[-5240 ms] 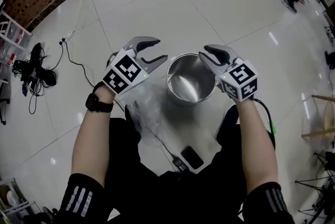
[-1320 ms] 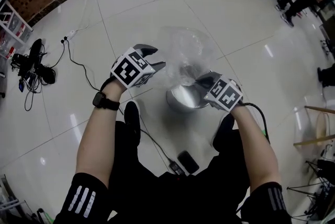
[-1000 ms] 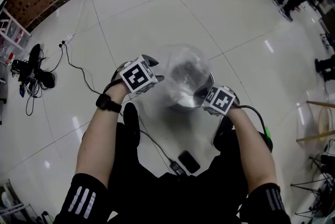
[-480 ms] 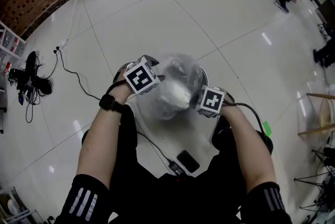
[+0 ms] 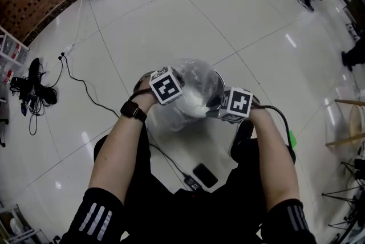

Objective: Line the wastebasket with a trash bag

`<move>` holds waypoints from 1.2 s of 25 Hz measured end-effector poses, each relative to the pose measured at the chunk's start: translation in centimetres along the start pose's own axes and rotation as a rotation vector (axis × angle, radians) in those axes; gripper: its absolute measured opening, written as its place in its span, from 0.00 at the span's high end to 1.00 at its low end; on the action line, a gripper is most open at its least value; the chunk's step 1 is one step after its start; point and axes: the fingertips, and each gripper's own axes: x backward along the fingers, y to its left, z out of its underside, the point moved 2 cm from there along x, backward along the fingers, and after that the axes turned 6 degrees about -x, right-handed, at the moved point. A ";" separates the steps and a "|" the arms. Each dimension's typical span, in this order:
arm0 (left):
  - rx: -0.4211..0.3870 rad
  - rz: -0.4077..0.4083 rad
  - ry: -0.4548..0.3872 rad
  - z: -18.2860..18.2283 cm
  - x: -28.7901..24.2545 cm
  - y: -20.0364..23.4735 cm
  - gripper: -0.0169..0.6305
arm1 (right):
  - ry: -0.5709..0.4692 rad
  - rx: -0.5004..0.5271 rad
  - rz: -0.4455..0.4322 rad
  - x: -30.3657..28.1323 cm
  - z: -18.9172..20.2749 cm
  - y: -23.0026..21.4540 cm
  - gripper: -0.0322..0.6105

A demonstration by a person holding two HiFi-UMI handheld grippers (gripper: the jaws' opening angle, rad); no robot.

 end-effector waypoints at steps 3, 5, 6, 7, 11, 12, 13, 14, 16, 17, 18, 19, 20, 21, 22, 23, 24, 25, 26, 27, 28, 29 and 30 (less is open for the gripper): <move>-0.013 0.003 -0.007 -0.6 -0.1 -0.3 0.96 | -0.082 -0.014 0.066 3.1 -0.6 -1.1 0.77; -0.027 0.011 -0.010 -0.8 -0.1 -0.6 0.96 | -0.142 -0.033 0.143 5.0 -1.2 -2.6 0.76; -0.036 0.017 -0.012 -1.1 -0.1 -0.8 0.96 | -0.166 -0.041 0.185 5.7 -1.4 -3.5 0.75; -0.045 0.021 -0.016 -1.4 -0.1 -1.0 0.96 | -0.185 -0.047 0.223 6.3 -1.6 -4.4 0.72; -0.078 0.034 -0.020 -2.8 -0.3 -1.8 0.96 | -0.244 -0.039 0.320 7.1 -2.8 -6.7 0.66; -0.084 0.039 -0.019 -3.0 -0.4 -2.0 0.96 | -0.261 -0.033 0.339 7.2 -3.3 -7.0 0.66; -0.091 0.043 -0.022 -3.2 -0.5 -2.2 0.95 | -0.277 -0.027 0.353 7.2 -3.8 -7.3 0.66; -0.097 0.049 -0.028 -3.4 -0.6 -2.4 0.95 | -0.287 -0.021 0.361 7.0 -4.2 -7.4 0.66; -0.102 0.061 -0.040 -3.6 -0.6 -2.7 0.92 | -0.281 -0.010 0.355 6.1 -4.8 -7.6 0.66; -0.101 0.065 -0.046 -3.6 -0.6 -2.8 0.90 | -0.266 -0.008 0.347 5.4 -4.7 -7.6 0.66; -0.099 0.069 -0.053 -3.7 -0.5 -2.9 0.89 | -0.244 -0.009 0.340 4.7 -4.5 -7.7 0.68; -0.095 0.072 -0.059 -3.7 -0.3 -3.0 0.88 | -0.220 -0.014 0.336 4.0 -4.1 -7.9 0.72; -0.092 0.073 -0.065 -3.8 -0.1 -3.0 0.86 | -0.197 -0.022 0.337 3.3 -3.5 -8.1 0.78; -0.091 0.070 -0.071 -3.9 0.2 -3.0 0.84 | -0.177 -0.034 0.340 2.6 -2.9 -8.4 0.83; -0.089 0.064 -0.079 -3.9 0.5 -2.8 0.81 | -0.159 -0.048 0.343 2.0 -2.4 -8.8 0.87; -0.086 0.056 -0.087 -3.8 0.9 -2.6 0.80 | -0.144 -0.065 0.347 1.5 -1.8 -9.1 0.89; -0.080 0.050 -0.095 -3.6 1.3 -2.4 0.78 | -0.129 -0.084 0.351 1.1 -1.2 -9.5 0.89; -0.070 0.045 -0.102 -3.3 1.8 -2.1 0.77 | -0.115 -0.104 0.356 0.7 -0.6 -10.0 0.90; -0.056 0.040 -0.106 -2.9 2.3 -1.8 0.77 | -0.102 -0.124 0.361 0.5 -0.1 -10.4 0.91; -0.039 0.034 -0.106 -2.3 2.7 -1.4 0.77 | -0.088 -0.143 0.365 0.3 0.5 -10.9 0.91; -0.024 0.026 -0.102 -1.7 3.1 -1.0 0.77 | -0.070 -0.160 0.370 0.0 1.2 -11.3 0.91; -0.012 0.018 -0.093 -0.9 3.4 -0.6 0.77 | -0.049 -0.173 0.377 -0.2 2.0 -11.8 0.91; 0.002 0.012 -0.077 0.1 3.5 -0.2 0.76 | -0.027 -0.181 0.383 -0.6 2.7 -12.3 0.91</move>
